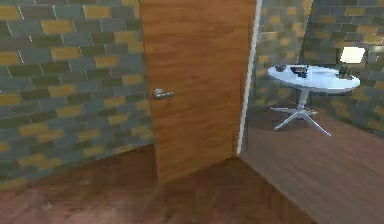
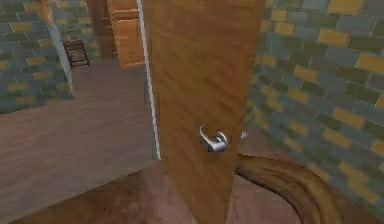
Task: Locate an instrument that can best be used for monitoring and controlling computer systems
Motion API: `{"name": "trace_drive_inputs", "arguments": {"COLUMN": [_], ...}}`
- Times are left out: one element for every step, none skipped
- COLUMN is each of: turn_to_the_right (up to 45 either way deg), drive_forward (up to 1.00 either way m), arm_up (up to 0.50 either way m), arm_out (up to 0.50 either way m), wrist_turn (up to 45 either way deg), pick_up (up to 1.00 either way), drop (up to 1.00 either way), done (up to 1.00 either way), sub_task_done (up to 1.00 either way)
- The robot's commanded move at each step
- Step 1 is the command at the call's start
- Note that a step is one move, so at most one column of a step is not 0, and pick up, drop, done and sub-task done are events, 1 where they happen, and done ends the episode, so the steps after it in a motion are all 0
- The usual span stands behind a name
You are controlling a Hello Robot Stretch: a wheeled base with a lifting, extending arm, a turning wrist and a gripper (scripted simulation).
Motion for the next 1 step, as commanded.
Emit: {"name": "trace_drive_inputs", "arguments": {"turn_to_the_right": [45.0], "drive_forward": [0.0], "arm_up": [0.0], "arm_out": [0.0], "wrist_turn": [0.0], "pick_up": [0.0], "drop": [0.0], "done": [0.0], "sub_task_done": [0.0]}}
